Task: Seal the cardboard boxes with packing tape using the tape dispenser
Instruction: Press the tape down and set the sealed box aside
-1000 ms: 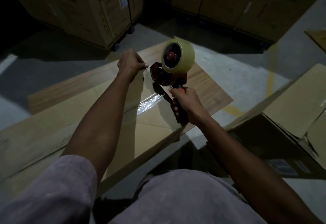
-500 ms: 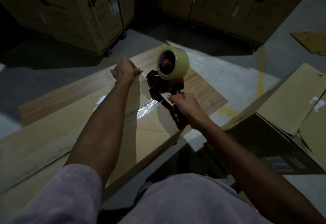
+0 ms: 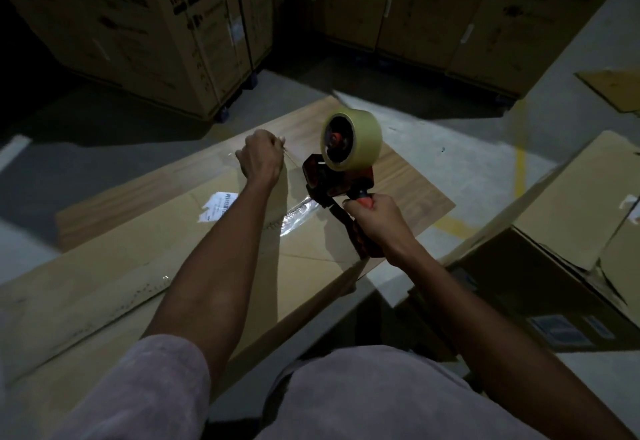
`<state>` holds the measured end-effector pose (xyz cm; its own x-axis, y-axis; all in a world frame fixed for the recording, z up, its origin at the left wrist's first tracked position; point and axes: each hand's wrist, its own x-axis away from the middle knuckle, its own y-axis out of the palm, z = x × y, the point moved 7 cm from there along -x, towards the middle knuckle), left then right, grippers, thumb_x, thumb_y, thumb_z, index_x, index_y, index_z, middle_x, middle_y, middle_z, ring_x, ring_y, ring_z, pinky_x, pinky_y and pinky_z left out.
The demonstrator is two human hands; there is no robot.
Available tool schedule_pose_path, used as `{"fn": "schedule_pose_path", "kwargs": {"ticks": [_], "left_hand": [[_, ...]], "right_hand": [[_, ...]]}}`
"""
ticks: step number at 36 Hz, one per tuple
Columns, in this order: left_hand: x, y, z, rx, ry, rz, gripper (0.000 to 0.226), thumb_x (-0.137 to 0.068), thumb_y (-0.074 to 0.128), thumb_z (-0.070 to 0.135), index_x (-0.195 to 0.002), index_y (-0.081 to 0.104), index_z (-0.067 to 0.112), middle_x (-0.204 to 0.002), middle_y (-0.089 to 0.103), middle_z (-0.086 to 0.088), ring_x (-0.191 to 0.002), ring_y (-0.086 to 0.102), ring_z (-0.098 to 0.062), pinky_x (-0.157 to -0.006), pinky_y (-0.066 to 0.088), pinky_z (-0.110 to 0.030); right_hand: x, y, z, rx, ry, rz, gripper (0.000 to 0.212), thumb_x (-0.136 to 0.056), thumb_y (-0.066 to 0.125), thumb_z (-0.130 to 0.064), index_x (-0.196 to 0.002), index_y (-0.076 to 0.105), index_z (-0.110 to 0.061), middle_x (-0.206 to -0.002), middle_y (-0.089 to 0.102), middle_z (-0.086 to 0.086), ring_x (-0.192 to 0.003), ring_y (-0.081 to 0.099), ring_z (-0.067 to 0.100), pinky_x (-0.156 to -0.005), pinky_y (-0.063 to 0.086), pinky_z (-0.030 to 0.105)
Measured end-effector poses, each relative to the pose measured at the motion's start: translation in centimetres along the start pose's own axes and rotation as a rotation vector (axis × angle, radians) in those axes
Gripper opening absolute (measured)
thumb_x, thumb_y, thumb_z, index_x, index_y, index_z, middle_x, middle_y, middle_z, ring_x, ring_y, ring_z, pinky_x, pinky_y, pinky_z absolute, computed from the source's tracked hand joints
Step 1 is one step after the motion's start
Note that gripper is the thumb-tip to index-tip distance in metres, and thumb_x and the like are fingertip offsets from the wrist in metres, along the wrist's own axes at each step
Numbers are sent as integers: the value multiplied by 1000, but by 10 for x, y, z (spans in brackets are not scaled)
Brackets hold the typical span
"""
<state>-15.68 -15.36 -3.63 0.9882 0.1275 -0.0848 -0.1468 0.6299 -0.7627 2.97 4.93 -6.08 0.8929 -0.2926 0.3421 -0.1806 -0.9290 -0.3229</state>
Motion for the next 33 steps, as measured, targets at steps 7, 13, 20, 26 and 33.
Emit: {"fn": "schedule_pose_path", "kwargs": {"ticks": [7, 13, 20, 26, 33], "left_hand": [[28, -9, 10, -7, 172, 110, 25, -97, 63, 41, -102, 80, 24, -105, 77, -1, -103, 65, -23, -91, 29, -36], [43, 5, 0, -173, 95, 9, 27, -98, 60, 40, -110, 78, 24, -121, 70, -9, -138, 48, -22, -119, 16, -49], [36, 16, 4, -398, 80, -72, 32, -101, 53, 49, -115, 72, 28, -137, 60, -7, -147, 33, -20, -122, 5, -55], [39, 14, 10, -448, 118, -40, 31, -98, 56, 51, -113, 73, 29, -122, 69, -5, -149, 30, -23, -121, 2, -61], [42, 14, 9, -467, 116, -48, 39, -99, 53, 56, -121, 70, 29, -125, 68, -3, -148, 31, -24, -121, 1, -63]], "right_hand": [[1, 0, -1, 30, -41, -29, 26, -94, 65, -37, -82, 61, -14, -74, 59, 11, -67, 57, 27, -64, 47, 41], [0, -2, 0, 4, -27, -40, 27, -92, 66, -38, -76, 61, -16, -64, 60, 6, -56, 59, 24, -57, 49, 37], [0, -4, -1, -5, -43, -92, 26, -92, 66, -38, -77, 60, -17, -56, 59, -1, -47, 57, 17, -48, 46, 31], [0, -10, -1, 58, -59, -76, 25, -89, 65, -42, -76, 59, -22, -55, 58, -5, -48, 56, 16, -48, 42, 28], [15, -22, 16, 96, -50, -92, 26, -97, 64, -38, -88, 61, -14, -60, 58, 0, -42, 54, 12, -43, 45, 27]]}}
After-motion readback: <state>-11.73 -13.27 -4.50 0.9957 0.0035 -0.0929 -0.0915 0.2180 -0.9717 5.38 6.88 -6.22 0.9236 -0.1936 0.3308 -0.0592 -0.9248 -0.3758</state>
